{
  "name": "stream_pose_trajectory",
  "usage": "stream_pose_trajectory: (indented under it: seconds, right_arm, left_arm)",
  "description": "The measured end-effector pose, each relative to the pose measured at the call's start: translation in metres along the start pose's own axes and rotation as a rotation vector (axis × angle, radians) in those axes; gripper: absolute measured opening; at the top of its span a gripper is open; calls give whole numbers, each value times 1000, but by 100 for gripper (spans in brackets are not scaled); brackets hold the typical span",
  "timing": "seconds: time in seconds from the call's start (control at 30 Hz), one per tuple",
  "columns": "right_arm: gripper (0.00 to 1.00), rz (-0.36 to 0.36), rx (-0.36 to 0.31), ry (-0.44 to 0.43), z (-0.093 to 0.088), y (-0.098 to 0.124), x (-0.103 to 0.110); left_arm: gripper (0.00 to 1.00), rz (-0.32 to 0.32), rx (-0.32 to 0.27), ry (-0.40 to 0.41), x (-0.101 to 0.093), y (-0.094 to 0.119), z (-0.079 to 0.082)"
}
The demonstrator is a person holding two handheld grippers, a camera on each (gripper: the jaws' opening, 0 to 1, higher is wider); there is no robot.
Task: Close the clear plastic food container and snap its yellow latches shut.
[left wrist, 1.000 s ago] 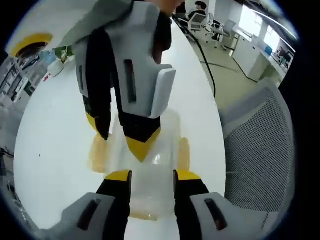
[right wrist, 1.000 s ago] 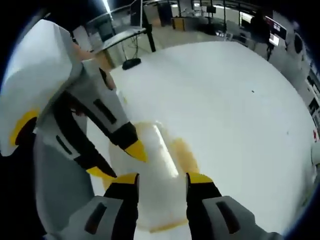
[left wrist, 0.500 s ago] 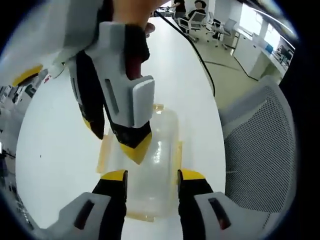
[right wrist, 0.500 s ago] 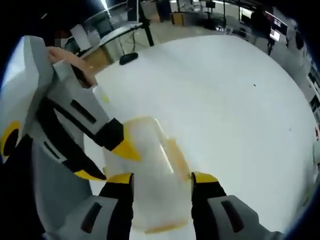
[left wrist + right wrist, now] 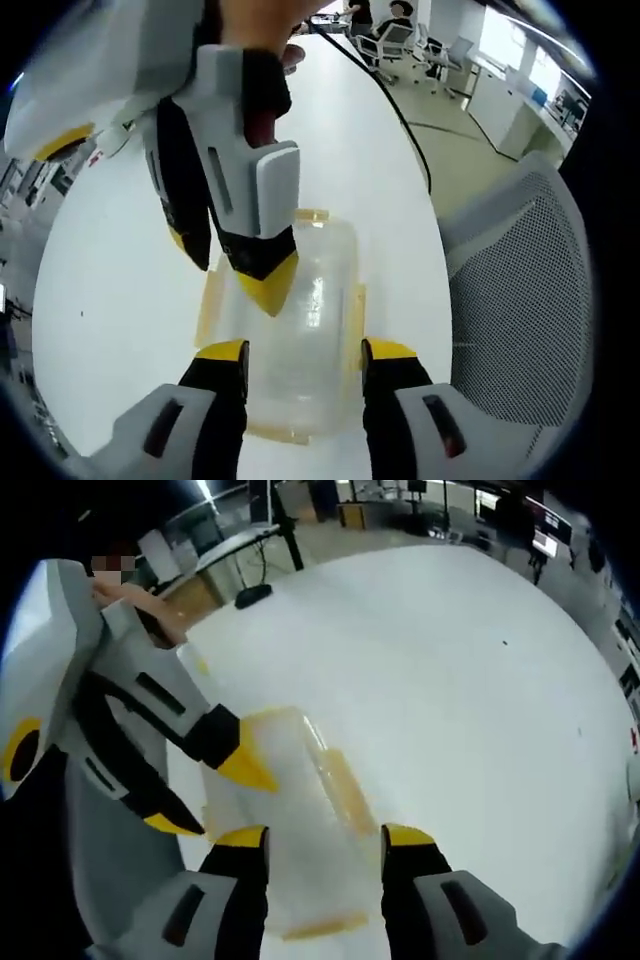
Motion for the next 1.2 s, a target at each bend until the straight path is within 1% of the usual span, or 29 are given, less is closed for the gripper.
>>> stream_pose_trajectory:
  seconds: [0.2, 0.33, 0.4, 0.53, 0.6, 0.73, 0.87, 0.9, 0.97, 1.0, 1.07, 1.1, 1.2]
  right_arm:
    - [44, 20, -11, 16, 4, -1, -1]
    - [44, 36, -6, 33, 7, -5, -2]
    - [44, 50, 2, 57, 8, -6, -3]
    - [44, 80, 12, 65, 9, -8, -5]
    - [44, 93, 12, 74, 10, -9, -6]
    - [44, 137, 18, 85, 11, -13, -6]
    - [46, 190, 33, 124, 15, -20, -9]
    - [46, 202, 50, 138, 15, -22, -11]
    - [46, 231, 57, 135, 17, -24, -12]
    - [45, 254, 67, 139, 18, -25, -15]
    - [43, 272, 81, 136, 19, -25, -18]
    - [42, 278, 88, 142, 19, -25, -20]
    - [39, 297, 101, 125, 20, -26, -22]
  left_arm:
    - [46, -12, 2, -19, -3, -1, 1]
    - [46, -5, 7, -22, -4, -2, 2]
    - [47, -7, 10, -24, -6, -3, 3]
    - [48, 0, 28, -38, -9, -6, 3]
    - [49, 9, 32, -52, -9, -7, 3]
    - [49, 16, 34, -53, -10, -7, 3]
    - [50, 42, 49, -90, -13, -9, 2]
    - [49, 55, 54, -101, -14, -10, 2]
    - [48, 86, 50, -67, -14, -11, 3]
    - [48, 91, 52, -70, -15, -12, 4]
    - [45, 127, 56, -94, -13, -12, 5]
    - [45, 128, 54, -64, -16, -12, 4]
    - [47, 153, 50, -83, -17, -15, 4]
Point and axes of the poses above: the point that each gripper's makers call its tool centre point, and the gripper's own axes: y roughly backward along the fingers, x roughly to its left, z roughly out of its top, the point moved 9 cm from there along y, roughly backward along the fingers, and after that the axes turned 13 degrees about y, right-handed, at the moved point
